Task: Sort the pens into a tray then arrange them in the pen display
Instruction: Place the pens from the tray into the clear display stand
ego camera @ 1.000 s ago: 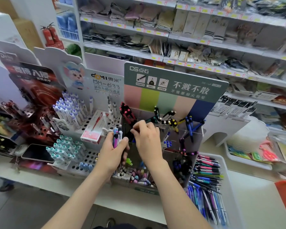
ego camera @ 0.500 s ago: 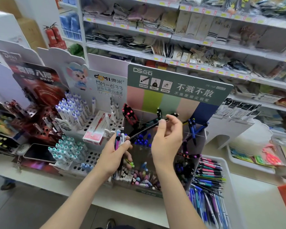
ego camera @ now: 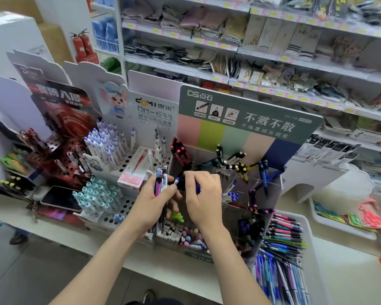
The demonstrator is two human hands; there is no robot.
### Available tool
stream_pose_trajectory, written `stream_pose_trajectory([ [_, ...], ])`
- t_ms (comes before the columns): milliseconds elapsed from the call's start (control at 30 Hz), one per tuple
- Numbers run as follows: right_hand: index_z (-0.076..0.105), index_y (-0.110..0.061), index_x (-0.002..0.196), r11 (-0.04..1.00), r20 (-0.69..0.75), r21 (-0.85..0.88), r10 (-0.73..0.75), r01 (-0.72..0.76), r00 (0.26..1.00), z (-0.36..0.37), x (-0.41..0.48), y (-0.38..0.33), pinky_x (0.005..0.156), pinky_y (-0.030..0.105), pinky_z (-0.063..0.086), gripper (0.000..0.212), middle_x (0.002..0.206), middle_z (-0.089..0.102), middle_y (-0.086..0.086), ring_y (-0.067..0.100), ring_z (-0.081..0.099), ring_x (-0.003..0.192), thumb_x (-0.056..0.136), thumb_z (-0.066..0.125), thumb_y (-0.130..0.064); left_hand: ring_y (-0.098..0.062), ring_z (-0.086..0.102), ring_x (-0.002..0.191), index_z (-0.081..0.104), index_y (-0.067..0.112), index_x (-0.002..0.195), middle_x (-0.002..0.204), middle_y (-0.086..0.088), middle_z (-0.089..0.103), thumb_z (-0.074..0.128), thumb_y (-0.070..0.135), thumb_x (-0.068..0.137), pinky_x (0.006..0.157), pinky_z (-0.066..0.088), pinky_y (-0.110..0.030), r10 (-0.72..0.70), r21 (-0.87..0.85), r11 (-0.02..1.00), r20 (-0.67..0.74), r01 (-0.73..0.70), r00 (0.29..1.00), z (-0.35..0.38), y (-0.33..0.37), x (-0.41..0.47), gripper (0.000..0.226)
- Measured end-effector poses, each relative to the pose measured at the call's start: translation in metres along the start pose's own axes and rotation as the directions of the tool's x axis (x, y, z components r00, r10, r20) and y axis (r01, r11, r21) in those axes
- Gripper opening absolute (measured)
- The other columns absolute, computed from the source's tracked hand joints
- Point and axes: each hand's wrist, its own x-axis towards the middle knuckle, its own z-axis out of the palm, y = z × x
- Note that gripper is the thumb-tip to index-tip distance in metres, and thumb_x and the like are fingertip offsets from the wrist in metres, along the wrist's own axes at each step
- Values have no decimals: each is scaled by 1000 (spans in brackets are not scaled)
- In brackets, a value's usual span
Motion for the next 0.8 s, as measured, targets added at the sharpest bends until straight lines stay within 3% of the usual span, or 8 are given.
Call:
stream_pose_trajectory([
  [133,76,-38,96,947,214,212,196,-241,957,-18,-1,-12,86,24,49,12,93,74,-21,1,64,97,102,67,-33,-37,64,69,57,10,125,84,-21,70,59,21,110,53,49,-39,20,29,999,101,-23,995,2,3,2,19],
  [200,71,-28,100,896,177,302,282,-325,943,-24,0,-14,75,25,51,14,89,73,-11,6,66,83,107,59,-29,-37,71,75,56,8,125,91,-18,76,56,15,110,60,56,-40,7,14,1000,96,-9,995,7,7,1,16],
  [267,61,-19,107,849,-11,427,348,-310,937,-34,0,-14,70,27,51,15,87,70,-4,9,64,75,113,47,-22,-38,76,83,56,10,124,99,-19,78,54,13,110,68,61,-43,-13,13,1000,76,12,997,14,10,1,15],
  [333,53,-14,111,838,-257,499,385,-220,886,-48,1,-11,69,28,53,14,87,69,-3,11,65,75,115,41,-17,-34,74,77,56,13,125,99,-14,77,54,14,110,61,58,-40,-16,47,999,62,13,998,18,7,3,15],
  [467,49,-9,117,942,-552,322,268,-95,789,-78,5,17,75,21,55,8,97,66,0,7,69,83,114,42,-9,-18,55,60,61,24,124,88,-3,73,57,18,109,53,44,-32,-38,131,991,81,27,996,24,1,7,17],
  [533,53,-9,119,977,-485,183,188,-111,854,-83,3,39,74,27,58,9,99,67,0,8,71,84,112,47,-12,-17,52,60,62,26,124,87,-2,72,58,18,109,53,44,-33,-51,120,992,93,40,994,30,0,9,17],
  [633,69,-13,115,988,-194,-45,134,-146,972,-75,-9,62,82,32,56,12,102,65,-6,7,65,90,105,61,-12,-19,50,61,61,23,125,87,-3,70,58,24,109,52,44,-33,-57,94,994,107,47,993,39,3,9,16],
  [800,66,-11,127,945,-62,-257,192,-202,979,-61,-15,59,89,47,56,29,117,60,7,26,63,102,98,63,-13,-22,50,62,50,18,121,95,-8,73,54,34,110,52,44,-32,-50,121,992,118,36,992,47,8,8,20],
])
